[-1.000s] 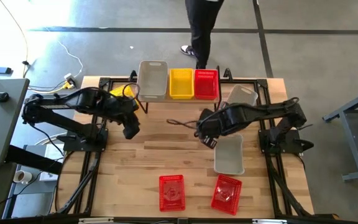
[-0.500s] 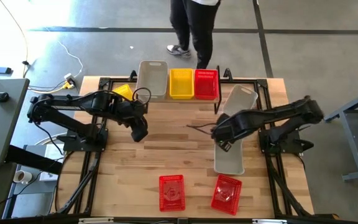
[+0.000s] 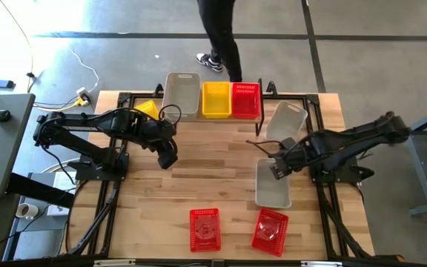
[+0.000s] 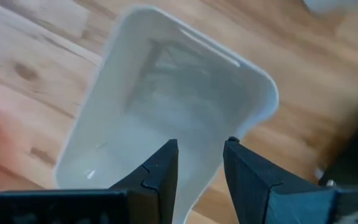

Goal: Stack baskets on shelf by color
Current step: Stack the bottom gray bin on top of the other gray bin on the shelf

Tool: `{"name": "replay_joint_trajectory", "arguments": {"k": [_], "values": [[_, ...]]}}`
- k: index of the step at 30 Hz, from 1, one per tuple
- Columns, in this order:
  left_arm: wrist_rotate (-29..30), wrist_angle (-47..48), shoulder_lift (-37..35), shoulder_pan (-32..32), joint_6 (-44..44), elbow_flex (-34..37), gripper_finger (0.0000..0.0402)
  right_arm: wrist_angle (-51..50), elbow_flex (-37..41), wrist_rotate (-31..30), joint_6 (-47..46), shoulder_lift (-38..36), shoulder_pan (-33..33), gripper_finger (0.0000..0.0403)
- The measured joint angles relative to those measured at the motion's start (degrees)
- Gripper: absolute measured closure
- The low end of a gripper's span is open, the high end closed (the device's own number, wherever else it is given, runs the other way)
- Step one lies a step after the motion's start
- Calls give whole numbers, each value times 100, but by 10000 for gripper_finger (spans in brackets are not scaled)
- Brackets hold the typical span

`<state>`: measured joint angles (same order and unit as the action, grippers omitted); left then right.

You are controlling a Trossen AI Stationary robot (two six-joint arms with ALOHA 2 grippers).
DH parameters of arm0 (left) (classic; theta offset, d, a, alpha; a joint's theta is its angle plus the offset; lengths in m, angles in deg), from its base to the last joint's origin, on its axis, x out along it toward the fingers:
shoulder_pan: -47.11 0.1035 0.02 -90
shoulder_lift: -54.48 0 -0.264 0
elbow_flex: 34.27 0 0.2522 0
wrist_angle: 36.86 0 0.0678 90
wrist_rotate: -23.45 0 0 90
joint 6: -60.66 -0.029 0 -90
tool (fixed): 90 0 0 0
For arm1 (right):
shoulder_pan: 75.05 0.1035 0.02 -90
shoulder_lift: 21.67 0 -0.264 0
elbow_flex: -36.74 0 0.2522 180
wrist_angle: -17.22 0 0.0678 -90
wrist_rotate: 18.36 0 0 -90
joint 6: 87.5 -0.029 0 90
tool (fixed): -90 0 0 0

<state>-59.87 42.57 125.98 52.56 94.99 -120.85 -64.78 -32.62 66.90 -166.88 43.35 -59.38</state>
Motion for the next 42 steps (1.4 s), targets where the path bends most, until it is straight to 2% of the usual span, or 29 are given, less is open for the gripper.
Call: {"name": "replay_joint_trajectory", "arguments": {"k": [6, 13, 21, 24, 30, 42], "values": [[-2, 0, 0, 0, 1, 0, 277, 233, 592, 183, -968, -53, 421, 289], [-4, 2, 0, 0, 1, 0, 277, 1017, 1413, 194, -1870, -53, 706, 289], [-4, 2, 0, 0, 0, 0, 277, 2387, 2508, 180, -2312, -51, 771, 289], [-4, 0, 0, 0, 0, 0, 277, 2853, 2741, 180, -2430, -51, 769, 307], [0, 0, -2, 0, -10, 0, 277, 2969, 2799, -102, -2562, -49, 769, 393], [387, -5, -2, 2, -213, 0, 277, 2882, 2350, -1072, -3025, -47, 708, 402]]}}
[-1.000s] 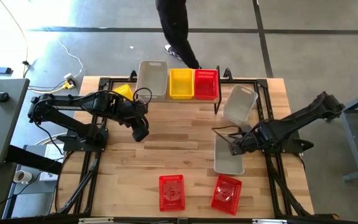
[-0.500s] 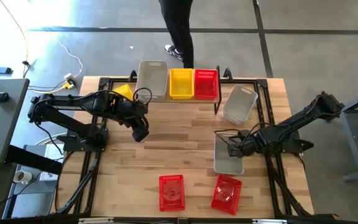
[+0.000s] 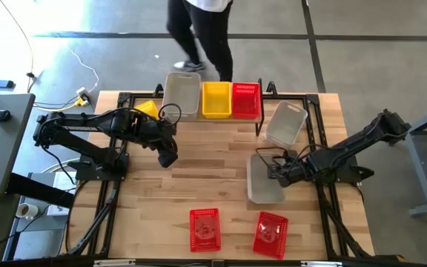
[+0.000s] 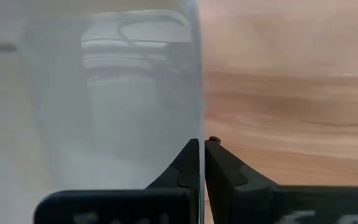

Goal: Stack baskets on shelf by color
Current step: Stack the bottom gray bin on top of the other gray bin on the shelf

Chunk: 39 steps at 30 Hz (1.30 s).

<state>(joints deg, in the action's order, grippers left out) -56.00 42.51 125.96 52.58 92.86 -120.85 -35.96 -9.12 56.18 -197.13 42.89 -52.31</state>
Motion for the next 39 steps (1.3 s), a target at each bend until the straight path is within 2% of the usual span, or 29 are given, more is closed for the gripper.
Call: {"name": "replay_joint_trajectory", "arguments": {"k": [6, 20, 25, 39], "values": [[33, -619, -2, -46, -445, 0, 277, -231, -718, -415, 46, 237, -115, 402], [24, -2362, -2, -851, -1932, 0, 277, -1794, -3482, -1026, 431, 2071, -208, 403], [42, -2461, -2, -1122, -2180, 0, 277, -1836, -4143, -1504, 520, 2576, -374, 403], [87, -2477, 288, -1828, -2555, -9, 277, -1857, -5774, -1688, 1387, 3895, -934, 403]]}}
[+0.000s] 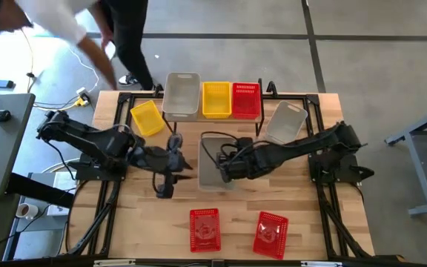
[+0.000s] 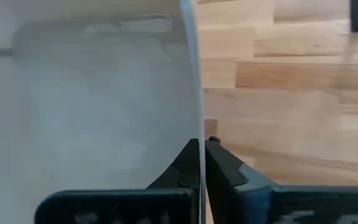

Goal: Stack baskets on shelf by color
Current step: Stack the bottom gray bin on top of the other gray bin on the shelf

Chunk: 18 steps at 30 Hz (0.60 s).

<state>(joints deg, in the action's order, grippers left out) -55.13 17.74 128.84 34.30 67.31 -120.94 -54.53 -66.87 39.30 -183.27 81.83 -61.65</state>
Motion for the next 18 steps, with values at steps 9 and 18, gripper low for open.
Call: {"name": "replay_joint_trajectory", "arguments": {"k": [9, 18], "values": [[172, 225, 442, -319, -327, 7, 277, 127, -410, -41, 85, 345, -228, 403], [609, 561, 860, -430, -688, 5, 277, 590, -421, -168, 163, 345, -357, 403]]}}
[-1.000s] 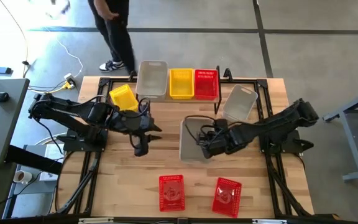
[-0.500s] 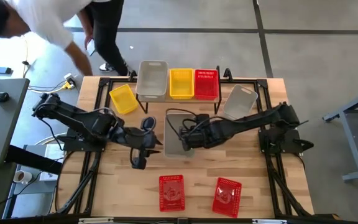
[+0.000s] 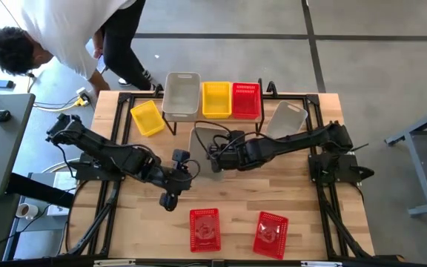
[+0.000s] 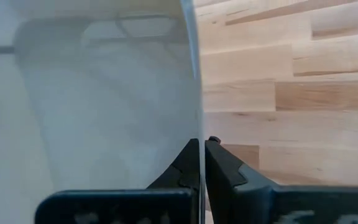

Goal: Stack baskets on shelf by color
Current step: Stack the bottom gray bin on top of the other gray bin on the shelf

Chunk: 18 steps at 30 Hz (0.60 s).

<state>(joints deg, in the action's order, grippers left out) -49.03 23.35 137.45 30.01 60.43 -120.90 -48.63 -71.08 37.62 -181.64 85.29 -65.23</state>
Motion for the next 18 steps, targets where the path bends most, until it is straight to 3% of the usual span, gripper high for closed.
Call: {"name": "replay_joint_trajectory", "arguments": {"k": [13, 18], "values": [[496, 451, 474, 20, -16, 0, 278, 661, 0, 103, 525, 0, 16, 403], [626, 567, 478, 15, -15, 0, 307, 782, -2, 242, 731, 0, 33, 402]]}}
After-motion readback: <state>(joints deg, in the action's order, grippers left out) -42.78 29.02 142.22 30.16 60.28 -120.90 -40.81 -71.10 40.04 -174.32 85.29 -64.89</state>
